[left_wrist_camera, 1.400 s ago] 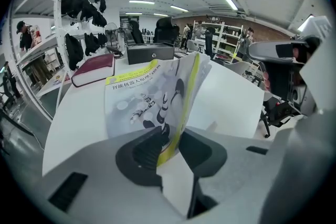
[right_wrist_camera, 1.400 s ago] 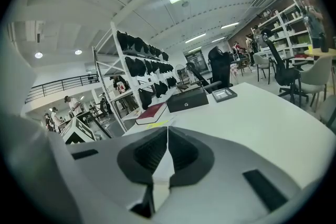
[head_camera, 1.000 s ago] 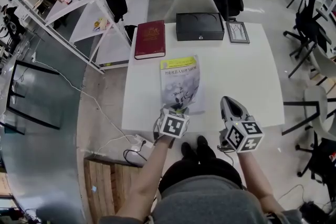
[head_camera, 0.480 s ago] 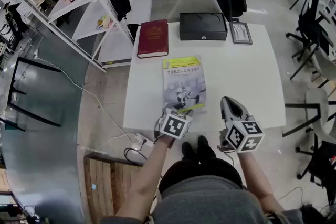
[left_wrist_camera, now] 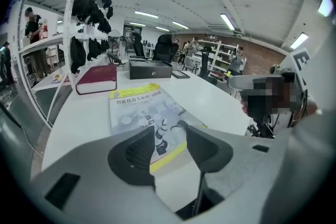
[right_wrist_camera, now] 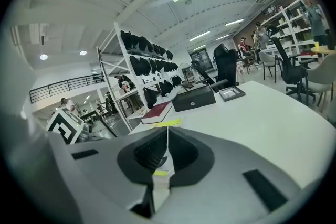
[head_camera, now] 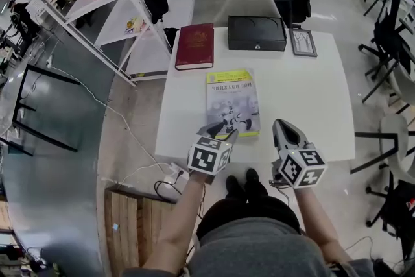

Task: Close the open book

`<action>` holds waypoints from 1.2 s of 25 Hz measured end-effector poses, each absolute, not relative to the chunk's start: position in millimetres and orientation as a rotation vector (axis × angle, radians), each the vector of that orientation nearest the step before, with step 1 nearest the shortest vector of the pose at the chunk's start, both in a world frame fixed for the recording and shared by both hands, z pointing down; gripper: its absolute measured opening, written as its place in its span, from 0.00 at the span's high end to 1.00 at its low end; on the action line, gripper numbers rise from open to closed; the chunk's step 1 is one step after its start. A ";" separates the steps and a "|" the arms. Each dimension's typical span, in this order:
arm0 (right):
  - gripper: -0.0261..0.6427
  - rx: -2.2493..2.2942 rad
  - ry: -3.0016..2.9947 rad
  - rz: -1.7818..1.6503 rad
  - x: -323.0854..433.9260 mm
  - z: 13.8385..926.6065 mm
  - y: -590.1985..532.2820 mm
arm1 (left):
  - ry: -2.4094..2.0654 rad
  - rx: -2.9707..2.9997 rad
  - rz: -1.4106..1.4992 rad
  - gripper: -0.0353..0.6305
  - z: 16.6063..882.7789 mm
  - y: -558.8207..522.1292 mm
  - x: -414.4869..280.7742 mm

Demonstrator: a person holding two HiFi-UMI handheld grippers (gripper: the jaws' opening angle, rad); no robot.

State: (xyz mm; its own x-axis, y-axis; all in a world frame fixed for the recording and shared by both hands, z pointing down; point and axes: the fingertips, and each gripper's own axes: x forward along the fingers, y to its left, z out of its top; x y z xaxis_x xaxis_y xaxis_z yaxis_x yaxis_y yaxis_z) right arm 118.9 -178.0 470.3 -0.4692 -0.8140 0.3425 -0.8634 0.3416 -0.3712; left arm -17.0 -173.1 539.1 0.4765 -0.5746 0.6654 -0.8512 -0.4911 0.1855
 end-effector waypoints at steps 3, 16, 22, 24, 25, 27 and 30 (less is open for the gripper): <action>0.95 1.550 -2.506 0.780 115.0 469.2 -178.6 | -1.228 2.246 0.679 0.66 523.3 -178.6 -21.1; 0.95 1.499 -2.547 0.737 104.2 459.6 -183.4 | -1.468 2.241 0.448 0.82 476.1 -191.2 -54.0; 0.95 1.463 -2.567 0.723 91.7 457.4 -185.1 | -1.536 2.218 0.379 0.88 469.5 -191.0 -69.9; 0.95 1.451 -2.572 0.711 89.0 456.3 -185.8 | -1.564 2.211 0.356 0.90 467.0 -190.0 -74.9; 0.95 1.445 -2.574 0.707 88.0 455.6 -186.3 | -1.577 2.208 0.344 0.91 465.5 -189.6 -77.5; 0.95 1.430 -2.580 0.699 86.0 454.4 -187.4 | -1.601 2.201 0.320 0.93 462.5 -188.8 -82.5; 0.95 1.415 -2.584 0.684 82.8 453.4 -188.7 | -1.628 2.186 0.293 0.93 459.8 -187.4 -89.7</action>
State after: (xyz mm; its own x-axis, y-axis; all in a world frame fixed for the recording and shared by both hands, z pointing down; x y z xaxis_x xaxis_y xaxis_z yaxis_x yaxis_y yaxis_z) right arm 82.8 -188.7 453.4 -0.5571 -0.7701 0.3108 -0.8230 0.4620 -0.3306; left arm -89.7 -187.4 459.8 0.3008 -0.8680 0.3952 -0.9513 -0.2438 0.1887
